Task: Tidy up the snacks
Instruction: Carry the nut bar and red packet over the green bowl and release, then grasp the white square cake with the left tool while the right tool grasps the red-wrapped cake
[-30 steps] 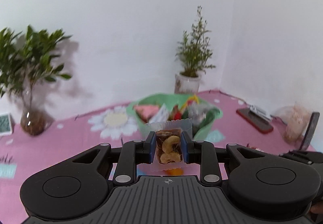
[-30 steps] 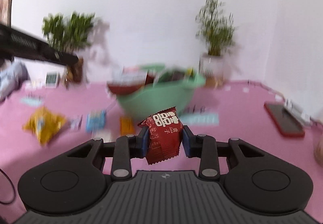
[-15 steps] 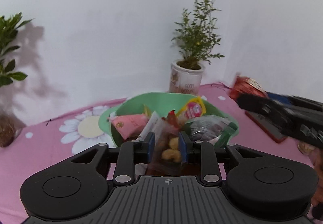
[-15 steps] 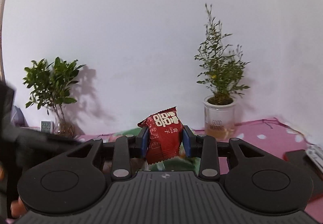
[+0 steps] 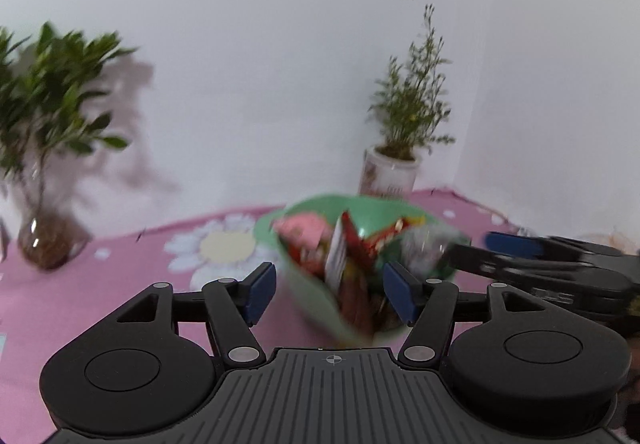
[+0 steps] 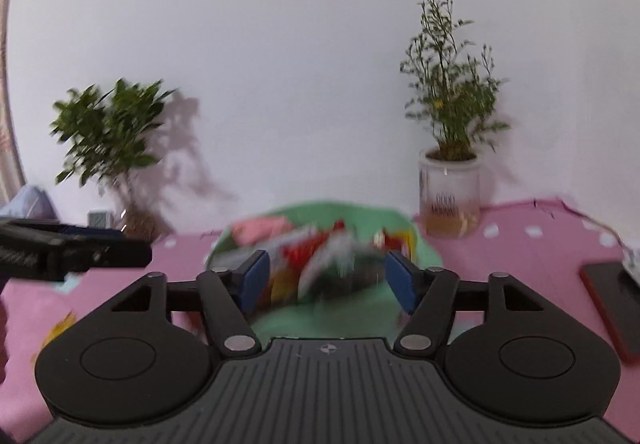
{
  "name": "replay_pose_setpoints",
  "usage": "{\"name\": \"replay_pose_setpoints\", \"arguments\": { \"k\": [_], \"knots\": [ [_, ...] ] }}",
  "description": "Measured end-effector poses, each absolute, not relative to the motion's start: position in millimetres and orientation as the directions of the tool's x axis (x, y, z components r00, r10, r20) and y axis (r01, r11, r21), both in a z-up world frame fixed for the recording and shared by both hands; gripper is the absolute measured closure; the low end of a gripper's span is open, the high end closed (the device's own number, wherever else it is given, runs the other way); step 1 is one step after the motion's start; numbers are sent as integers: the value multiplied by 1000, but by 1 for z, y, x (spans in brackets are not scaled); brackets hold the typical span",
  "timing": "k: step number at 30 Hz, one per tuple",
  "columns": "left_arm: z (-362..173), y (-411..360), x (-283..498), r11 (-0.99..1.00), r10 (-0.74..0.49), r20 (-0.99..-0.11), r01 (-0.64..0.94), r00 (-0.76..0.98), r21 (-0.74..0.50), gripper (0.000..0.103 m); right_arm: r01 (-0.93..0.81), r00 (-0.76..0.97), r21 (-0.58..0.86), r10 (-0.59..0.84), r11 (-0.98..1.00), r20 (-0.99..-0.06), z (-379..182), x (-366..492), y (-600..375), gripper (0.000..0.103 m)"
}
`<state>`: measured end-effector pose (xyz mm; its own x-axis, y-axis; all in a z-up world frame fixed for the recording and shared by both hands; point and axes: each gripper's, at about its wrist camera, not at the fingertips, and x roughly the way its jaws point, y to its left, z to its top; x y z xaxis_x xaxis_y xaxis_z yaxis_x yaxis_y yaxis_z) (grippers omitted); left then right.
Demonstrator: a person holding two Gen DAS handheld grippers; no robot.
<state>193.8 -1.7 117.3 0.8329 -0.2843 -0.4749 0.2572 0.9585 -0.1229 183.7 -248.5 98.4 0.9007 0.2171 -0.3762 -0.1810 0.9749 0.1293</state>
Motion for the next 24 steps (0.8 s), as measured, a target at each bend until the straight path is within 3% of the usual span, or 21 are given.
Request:
{"name": "replay_pose_setpoints", "arguments": {
  "k": [6, 10, 17, 24],
  "knots": [
    [77, 0, 167, 963, -263, -568, 243, 780, -113, 0, -304, 765, 262, 398, 916, -506, 60, 119, -252, 27],
    [55, -10, 166, 948, -299, -608, 300, 735, -104, 0, -434, 668, 181, 450, 882, -592, 33, 89, -222, 27],
    [34, -30, 187, 920, -369, -660, 355, 654, -163, 0, -491, 645, 132, 461, 861, -609, 22, 92, -189, 27],
    [23, -22, 157, 894, -402, -686, 423, 606, -150, 0, -543, 618, 56, 443, 838, -650, 16, 60, -187, 29]
  ]
}}
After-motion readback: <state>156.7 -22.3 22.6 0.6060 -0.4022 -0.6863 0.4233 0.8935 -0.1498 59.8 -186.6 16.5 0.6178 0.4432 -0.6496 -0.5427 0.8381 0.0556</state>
